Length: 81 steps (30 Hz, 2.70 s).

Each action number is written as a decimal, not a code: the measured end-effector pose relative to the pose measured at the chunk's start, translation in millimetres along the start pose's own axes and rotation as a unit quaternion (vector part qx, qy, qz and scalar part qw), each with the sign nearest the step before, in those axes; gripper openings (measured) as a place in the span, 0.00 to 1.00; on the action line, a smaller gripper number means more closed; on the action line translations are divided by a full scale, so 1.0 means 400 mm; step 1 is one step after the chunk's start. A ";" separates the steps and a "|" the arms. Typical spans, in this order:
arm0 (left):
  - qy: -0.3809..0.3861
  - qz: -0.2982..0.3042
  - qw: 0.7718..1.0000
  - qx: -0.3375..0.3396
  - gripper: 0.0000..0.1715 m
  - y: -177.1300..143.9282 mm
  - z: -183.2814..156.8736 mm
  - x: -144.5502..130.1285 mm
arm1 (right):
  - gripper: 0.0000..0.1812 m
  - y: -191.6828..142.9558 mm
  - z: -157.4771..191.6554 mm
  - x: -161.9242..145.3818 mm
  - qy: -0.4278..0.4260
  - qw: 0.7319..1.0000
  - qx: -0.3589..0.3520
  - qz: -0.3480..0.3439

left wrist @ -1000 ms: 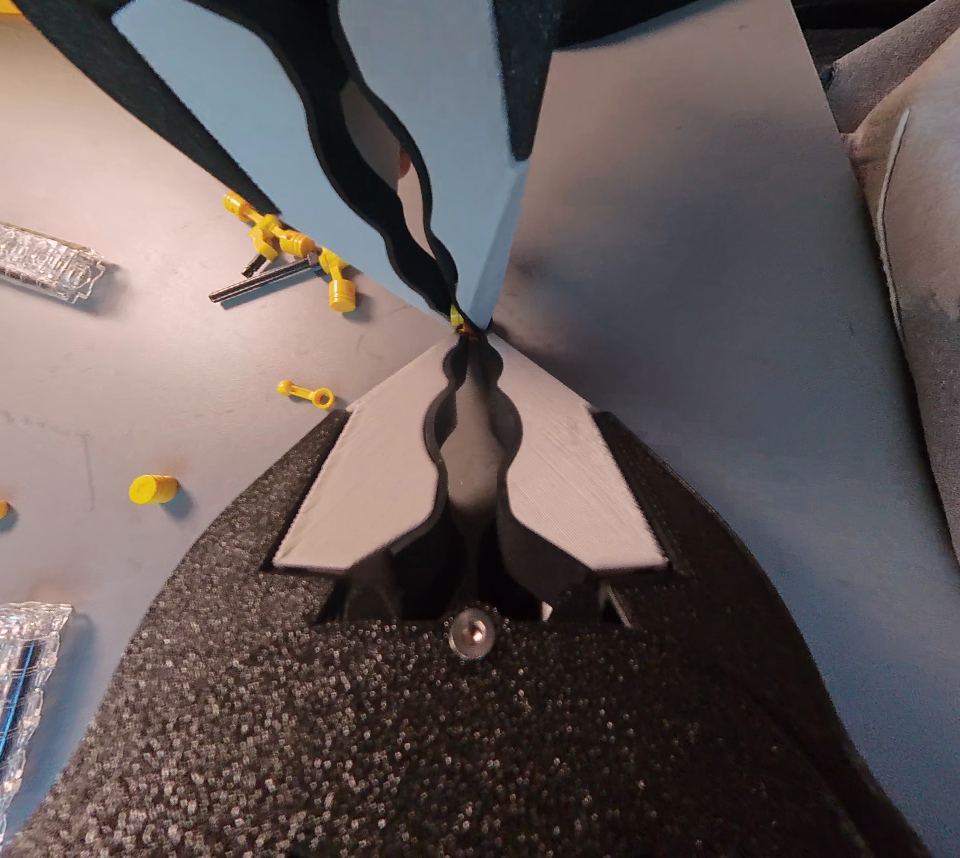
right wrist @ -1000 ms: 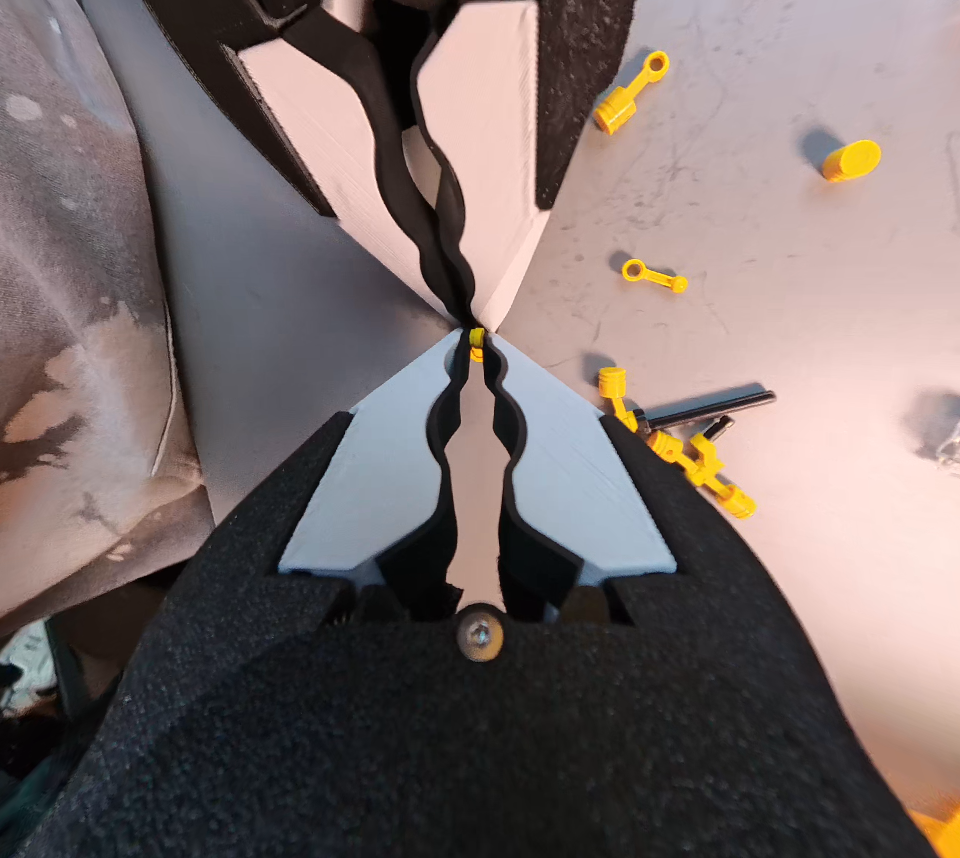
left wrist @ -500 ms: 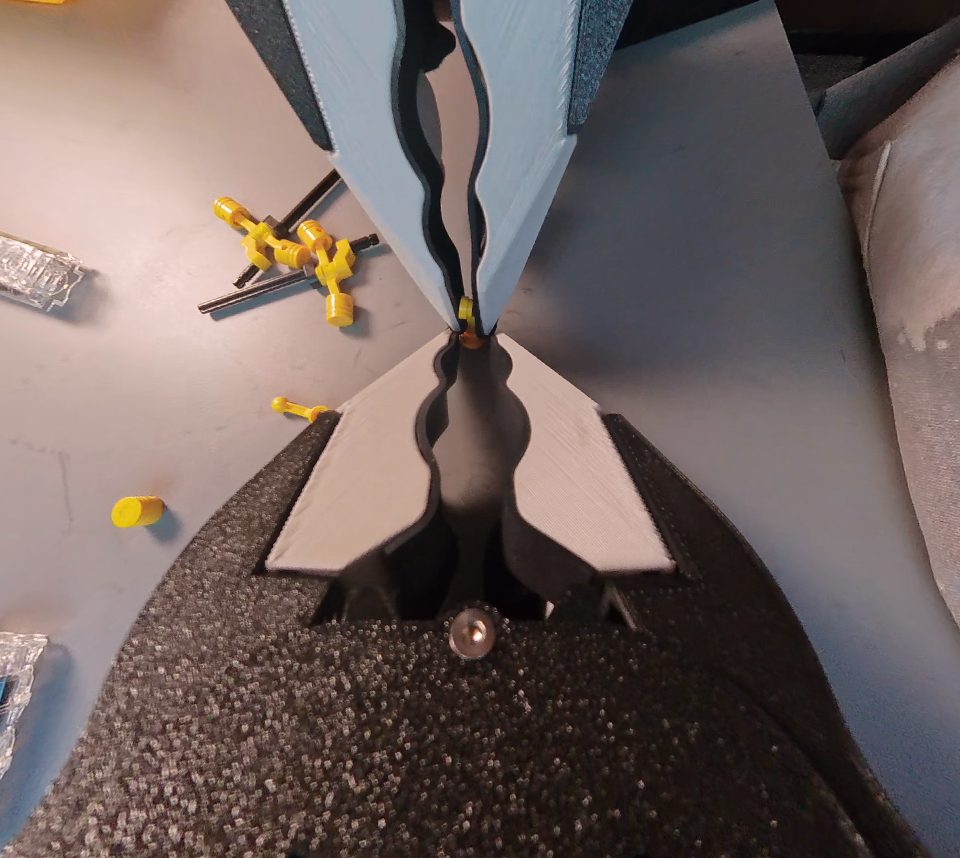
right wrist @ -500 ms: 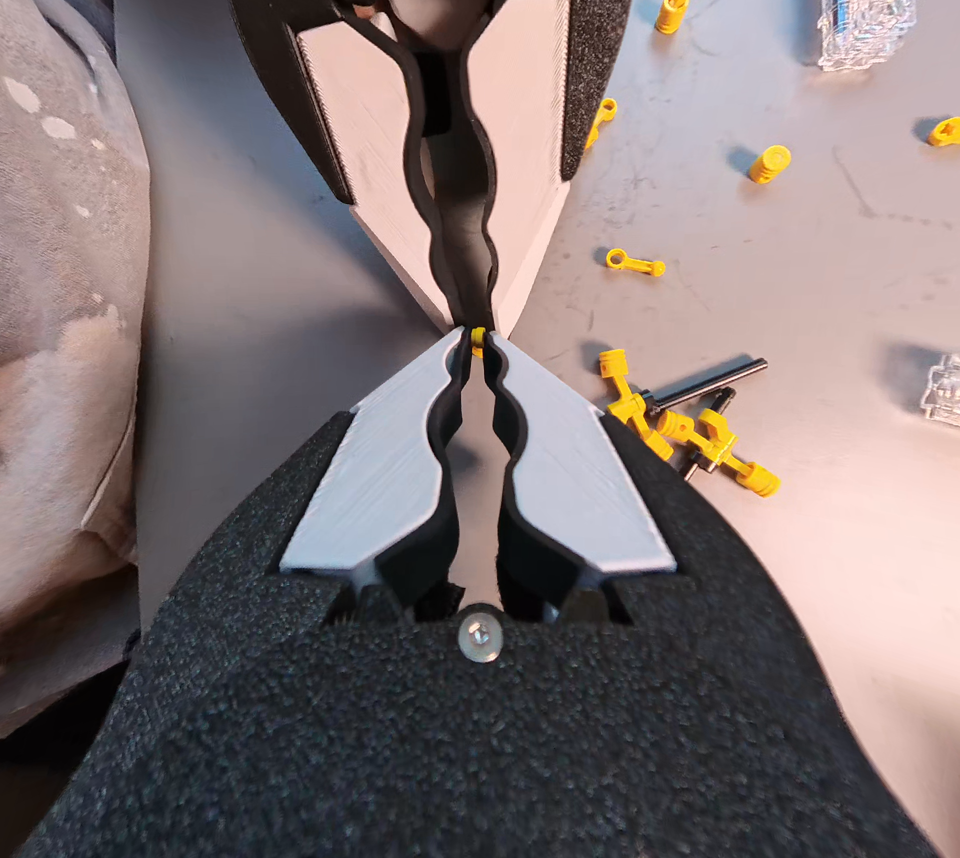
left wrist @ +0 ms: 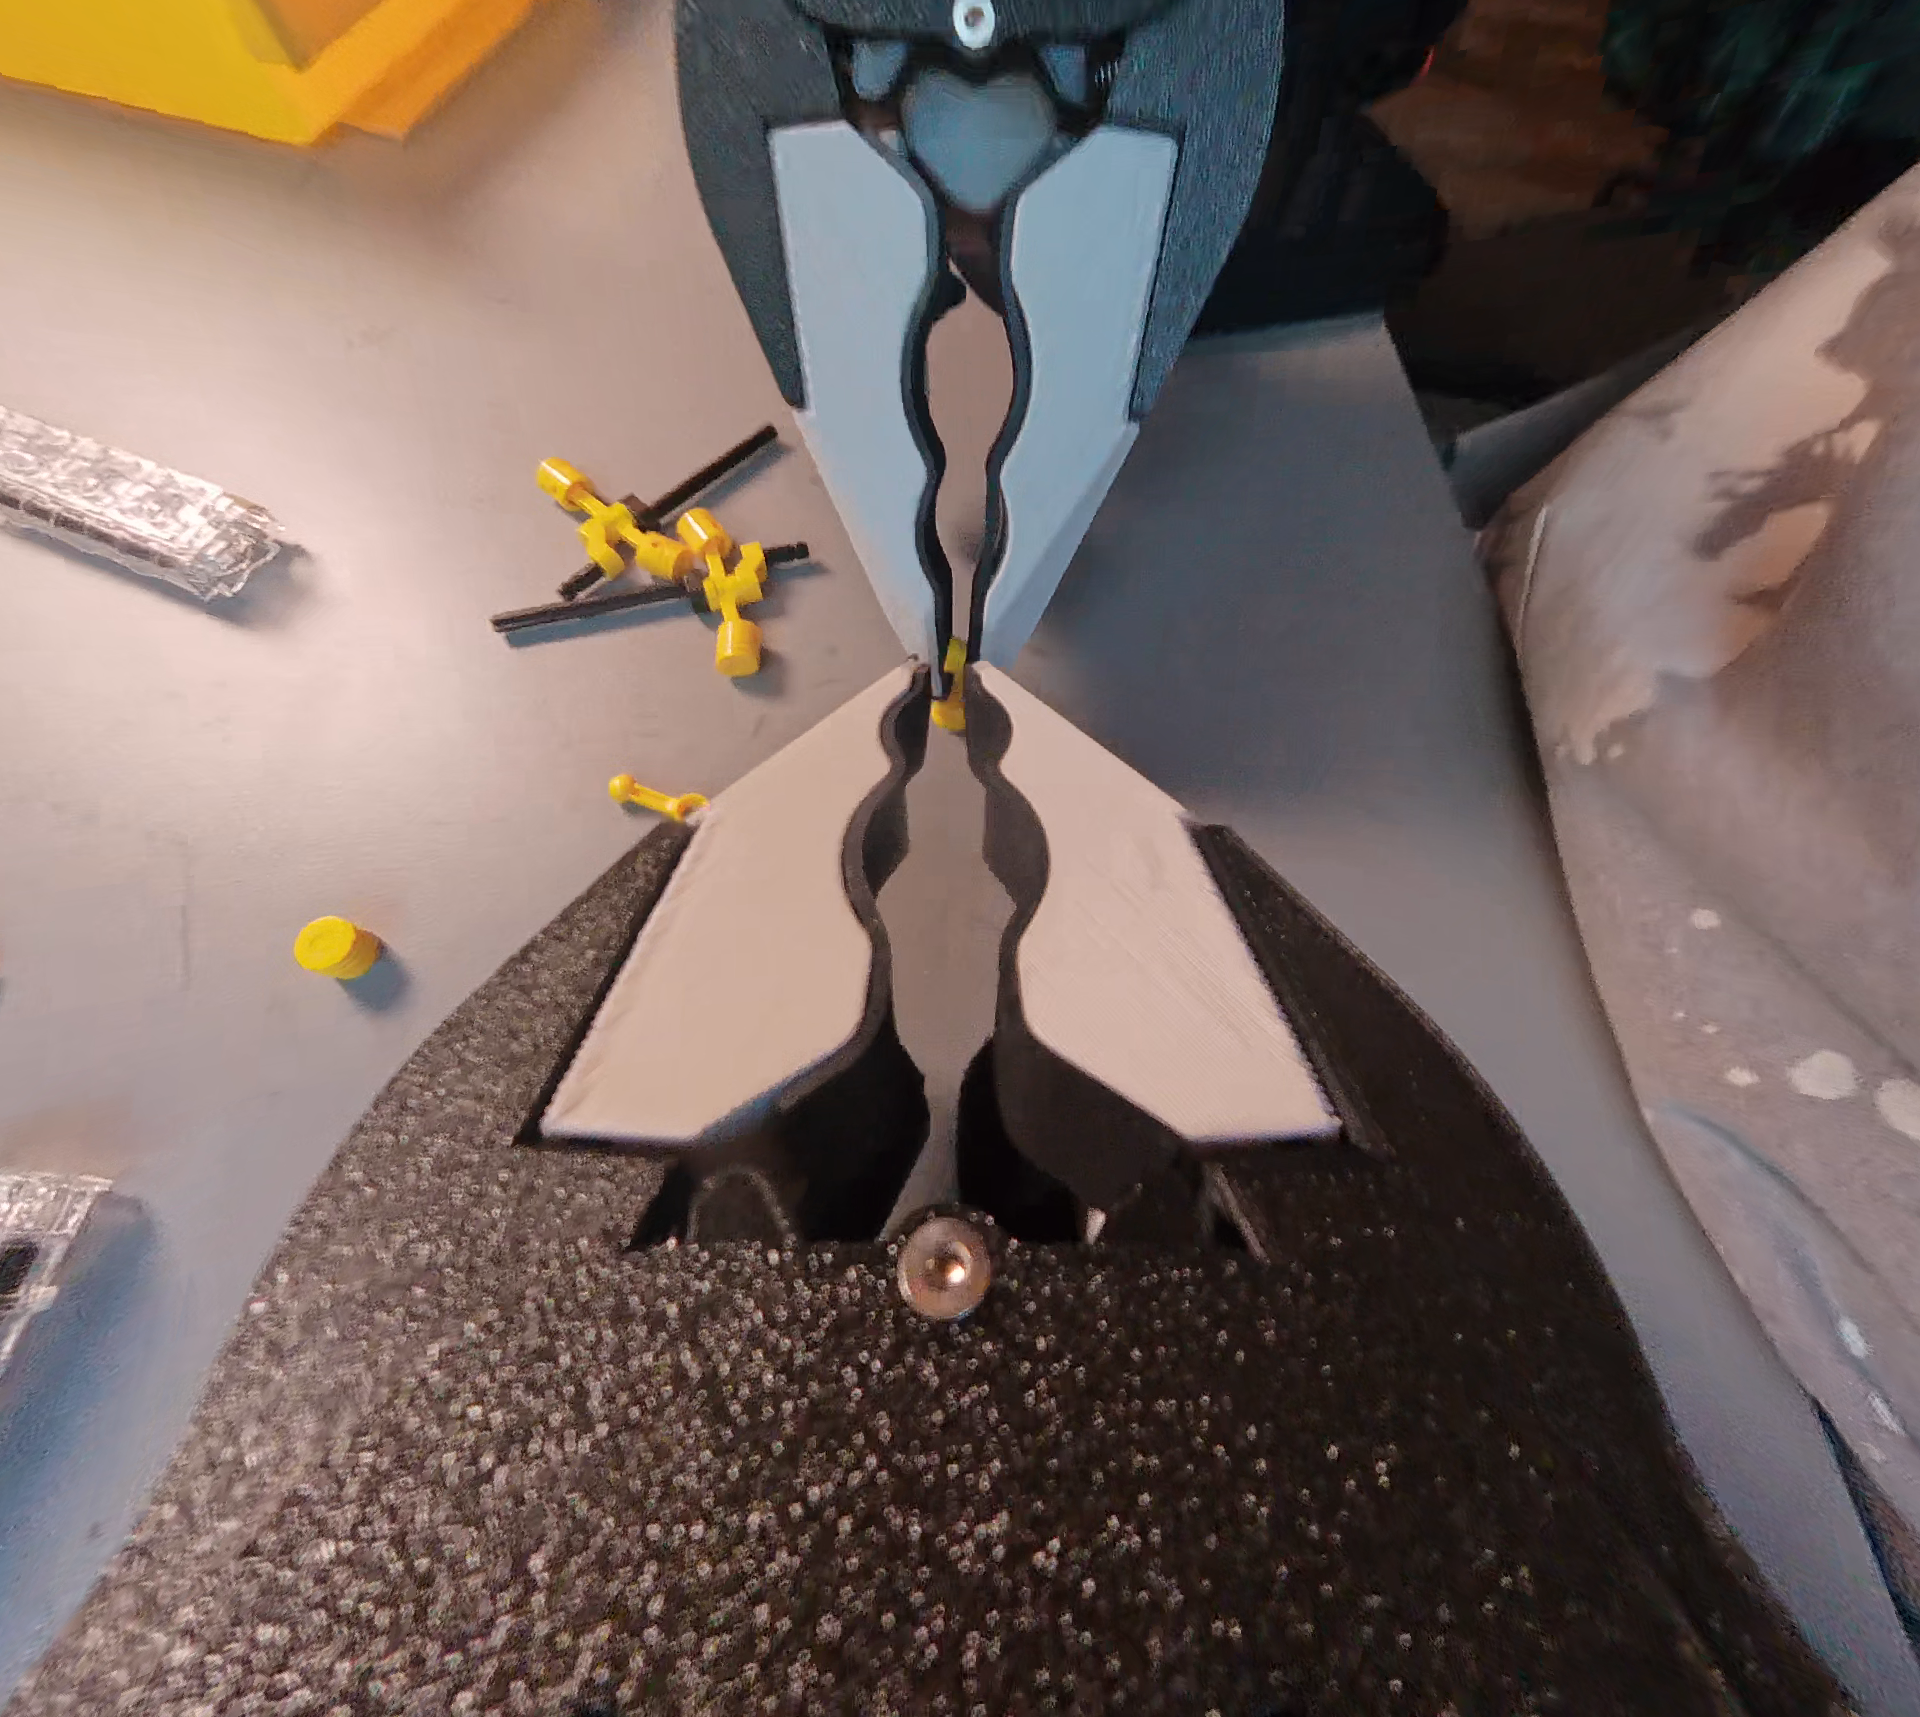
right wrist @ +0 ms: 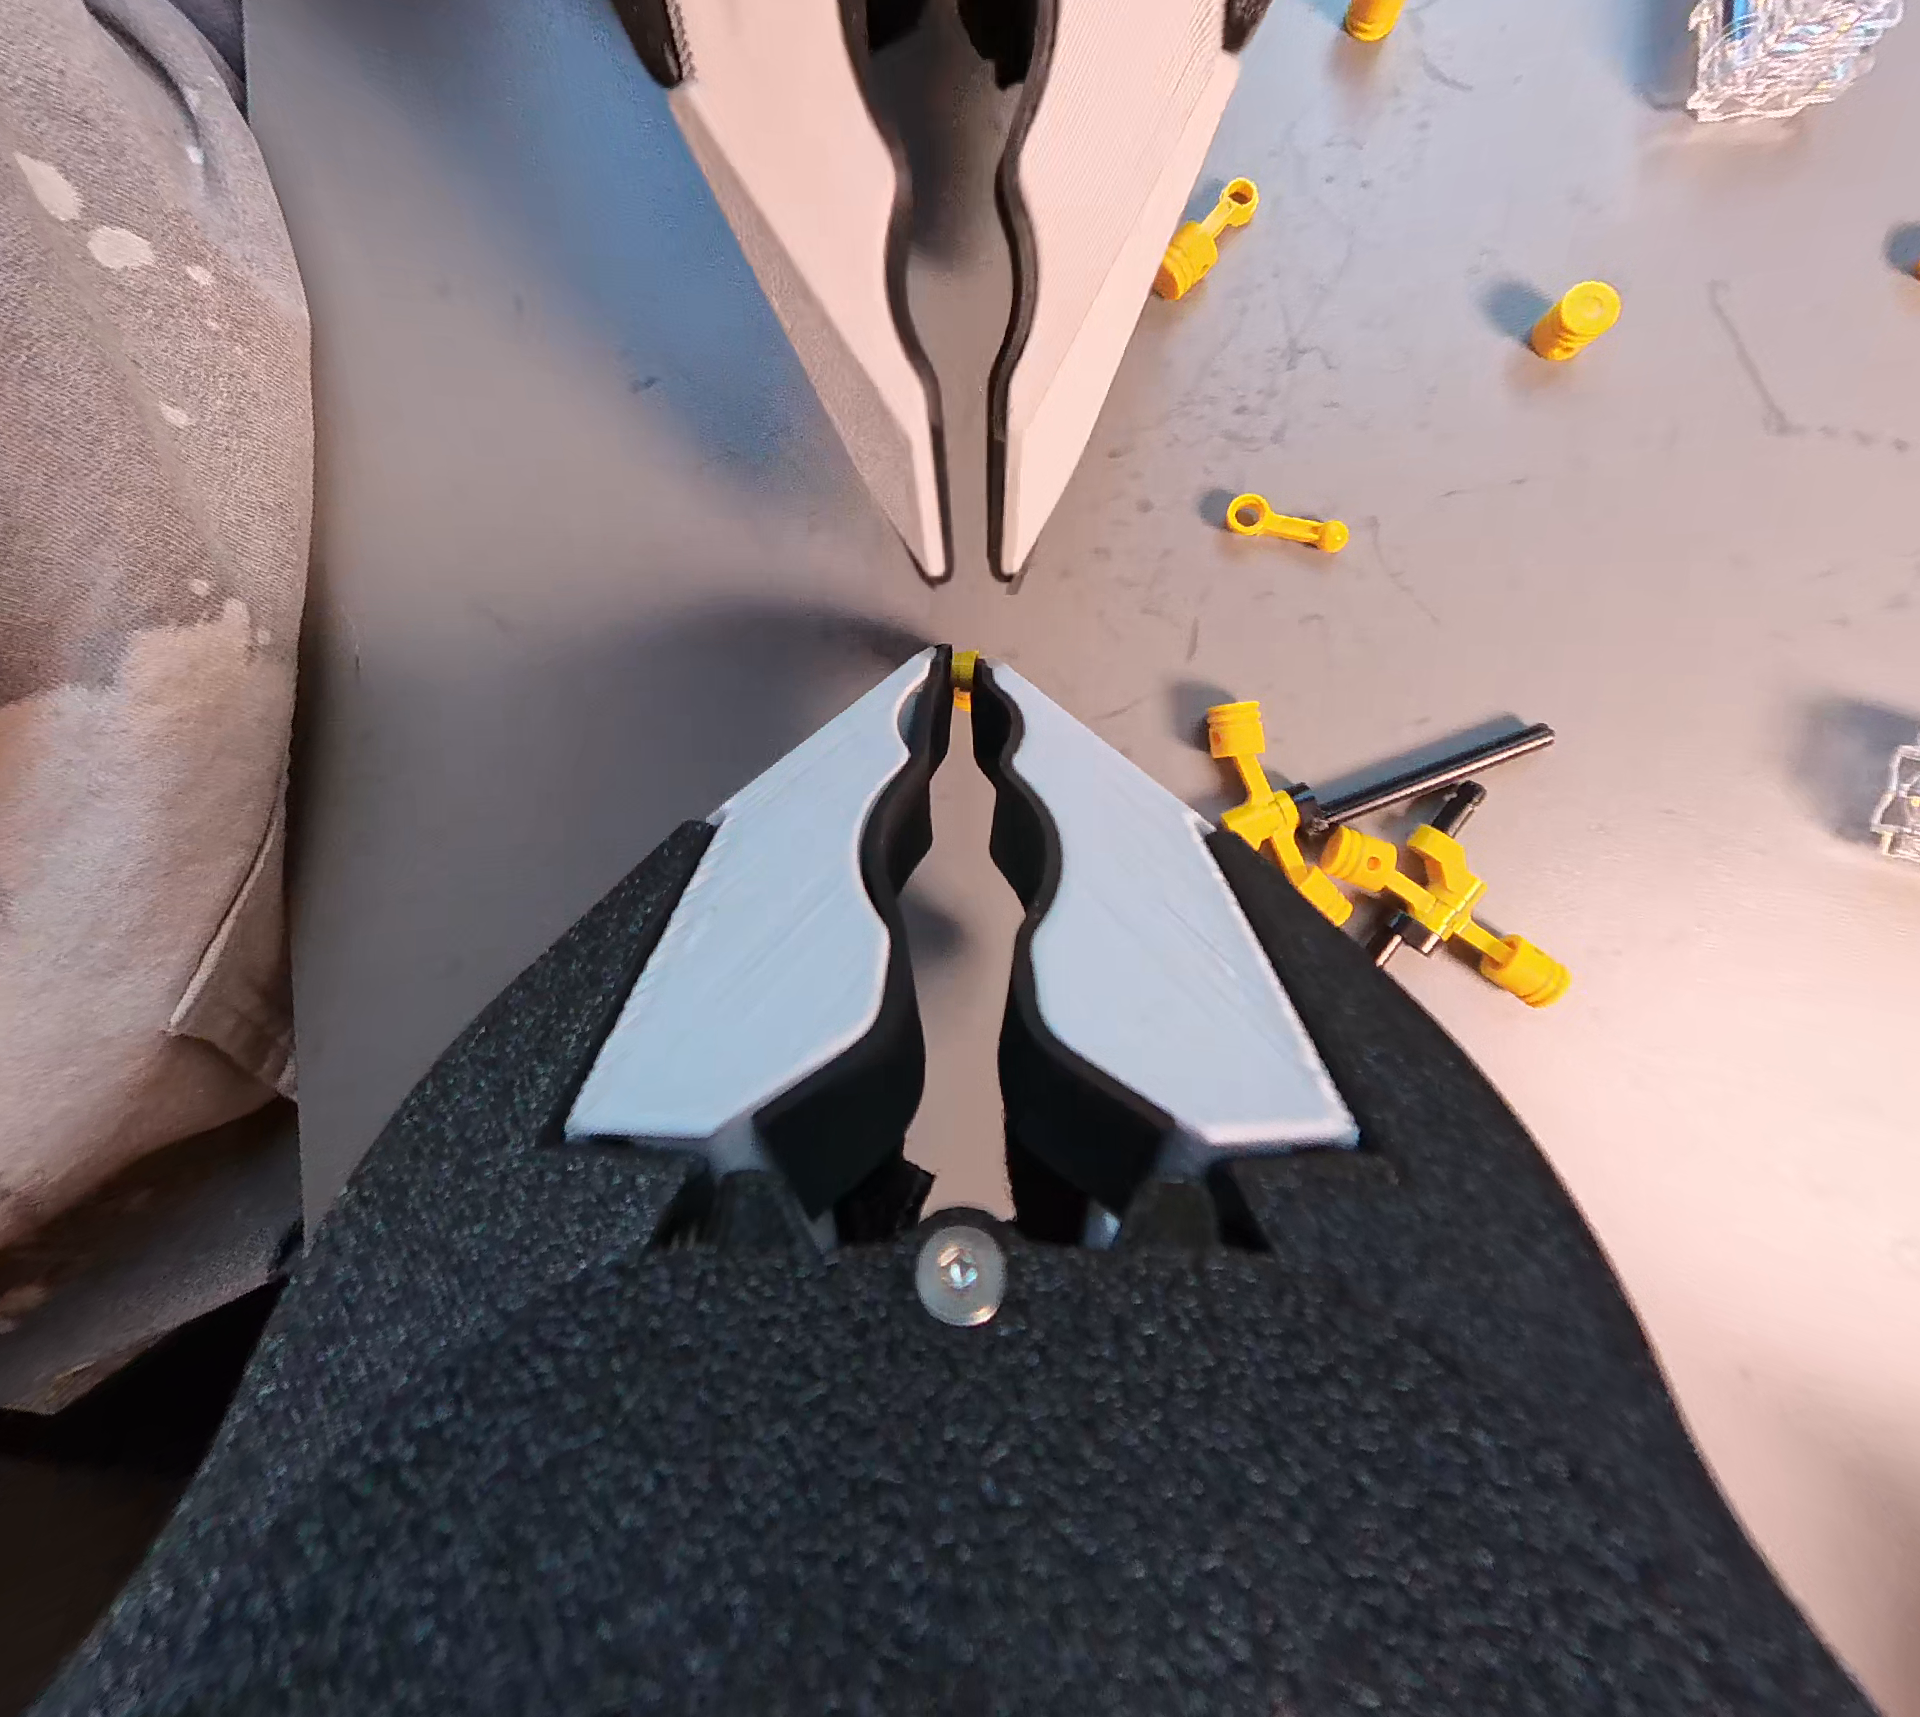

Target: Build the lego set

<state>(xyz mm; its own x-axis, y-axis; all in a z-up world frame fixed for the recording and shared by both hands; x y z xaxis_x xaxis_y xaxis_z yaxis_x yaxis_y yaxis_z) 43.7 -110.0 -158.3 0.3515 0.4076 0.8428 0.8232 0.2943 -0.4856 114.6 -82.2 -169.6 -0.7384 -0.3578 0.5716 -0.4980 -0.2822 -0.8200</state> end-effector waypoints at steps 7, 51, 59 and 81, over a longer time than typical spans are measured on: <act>0.018 0.019 1.000 0.008 0.00 0.037 -0.008 -0.002 | 0.02 0.000 0.002 -0.001 -0.006 1.000 -0.011 -0.004; 0.018 -0.019 1.000 -0.003 0.03 -0.019 -0.018 0.010 | 0.38 -0.059 0.017 0.047 -0.024 0.989 -0.091 -0.113; -0.001 -0.032 0.999 -0.009 0.03 -0.029 -0.006 0.012 | 0.39 -0.051 0.031 0.032 0.041 0.986 -0.047 -0.153; 0.009 -0.051 0.999 0.000 0.03 -0.021 -0.014 0.022 | 0.03 -0.088 0.011 0.058 -0.026 0.986 -0.073 -0.151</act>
<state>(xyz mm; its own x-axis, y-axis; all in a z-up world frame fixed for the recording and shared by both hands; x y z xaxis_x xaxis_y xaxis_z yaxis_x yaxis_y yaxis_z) 42.3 -114.0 -145.4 0.2726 0.3601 0.8922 0.8552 0.3341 -0.3962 117.2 -84.4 -127.4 -0.5247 -0.3237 0.7874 -0.7540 -0.2527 -0.6063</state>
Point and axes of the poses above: each gripper's, where its closed fingertips meet, y out along the fingers, x out of its top, z = x × y across the jaws, the point moved 5 cm from there along -y, back along the fingers, and after that the axes turned 8 degrees about -y, right-handed, at the moved point
